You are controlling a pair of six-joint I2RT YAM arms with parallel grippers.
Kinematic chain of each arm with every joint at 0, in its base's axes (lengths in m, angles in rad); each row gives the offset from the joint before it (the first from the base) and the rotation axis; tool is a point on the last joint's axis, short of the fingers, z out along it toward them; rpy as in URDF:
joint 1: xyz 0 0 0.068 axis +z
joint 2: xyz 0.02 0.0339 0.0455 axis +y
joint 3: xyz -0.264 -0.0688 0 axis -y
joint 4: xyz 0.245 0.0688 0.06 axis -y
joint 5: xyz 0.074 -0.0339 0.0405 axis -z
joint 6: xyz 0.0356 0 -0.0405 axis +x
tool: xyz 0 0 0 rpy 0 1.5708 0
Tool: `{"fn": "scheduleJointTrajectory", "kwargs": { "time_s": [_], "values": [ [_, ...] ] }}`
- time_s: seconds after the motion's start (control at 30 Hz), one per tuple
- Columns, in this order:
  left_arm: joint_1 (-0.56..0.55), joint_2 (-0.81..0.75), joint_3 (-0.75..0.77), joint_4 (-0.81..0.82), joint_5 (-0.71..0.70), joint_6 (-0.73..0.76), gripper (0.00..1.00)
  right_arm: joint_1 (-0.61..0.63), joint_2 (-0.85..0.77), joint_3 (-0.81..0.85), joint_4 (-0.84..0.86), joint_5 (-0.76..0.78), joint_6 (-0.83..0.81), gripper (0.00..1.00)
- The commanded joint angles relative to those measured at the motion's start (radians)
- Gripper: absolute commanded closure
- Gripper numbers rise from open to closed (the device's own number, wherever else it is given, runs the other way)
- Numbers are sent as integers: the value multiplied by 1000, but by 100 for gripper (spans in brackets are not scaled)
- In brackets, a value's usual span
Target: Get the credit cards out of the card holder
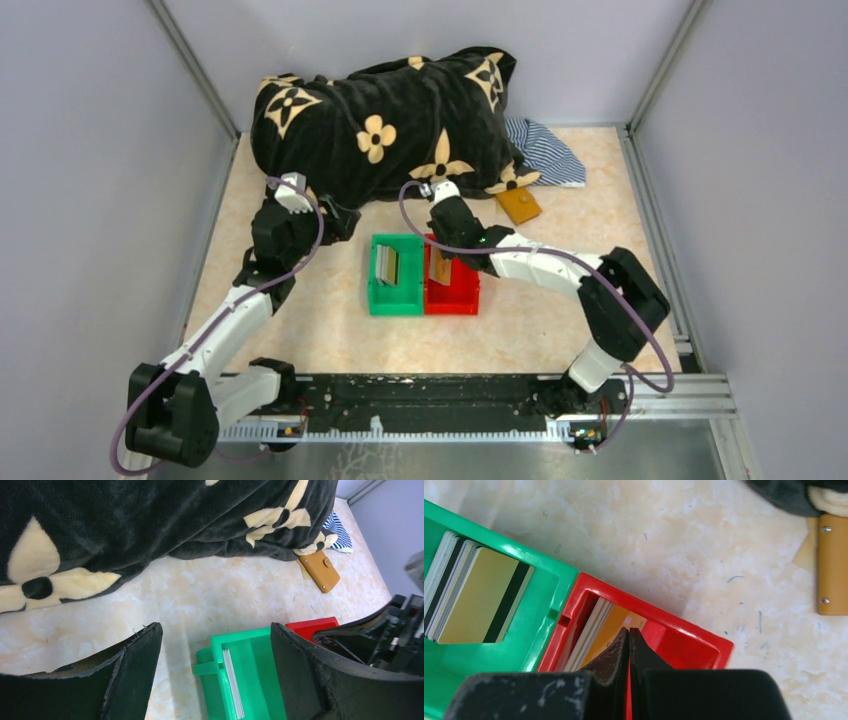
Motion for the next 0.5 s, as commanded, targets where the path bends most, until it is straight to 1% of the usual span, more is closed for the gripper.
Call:
{"fn": "scheduleJointTrajectory", "kwargs": {
  "time_s": [0.0, 0.1, 0.13, 0.17, 0.2, 0.23, 0.27, 0.33, 0.4, 0.47],
  "values": [
    [-4, -9, -22, 18, 10, -65, 14, -3, -152, -62, 72, 95, -5, 100],
    [-3, -35, -66, 46, 15, -140, 14, -3, -248, -148, 168, 155, 11, 100],
    [-3, -48, -80, 52, 22, -159, 13, -3, -272, -174, 195, 190, 31, 96],
    [-3, -60, -100, 72, 34, -178, 15, -3, -288, -200, 220, 237, 61, 86],
    [-3, -73, -123, 95, 45, -208, 15, -5, -298, -220, 235, 299, 97, 71],
    [-3, -84, -142, 114, 45, -234, 14, -13, -303, -229, 249, 329, 101, 61],
    [-2, -98, -154, 116, 43, -256, 10, -26, -301, -223, 249, 320, 83, 59],
    [-1, -108, -160, 115, 44, -259, 1, -42, -281, -158, 170, 322, 77, 54],
    [-2, -86, -122, 69, 61, -225, 1, -45, -261, -117, 103, 342, 64, 46],
    [-7, -38, -30, -78, 82, -165, 2, -44, -270, -119, 66, 344, 68, 45]
  ]
}}
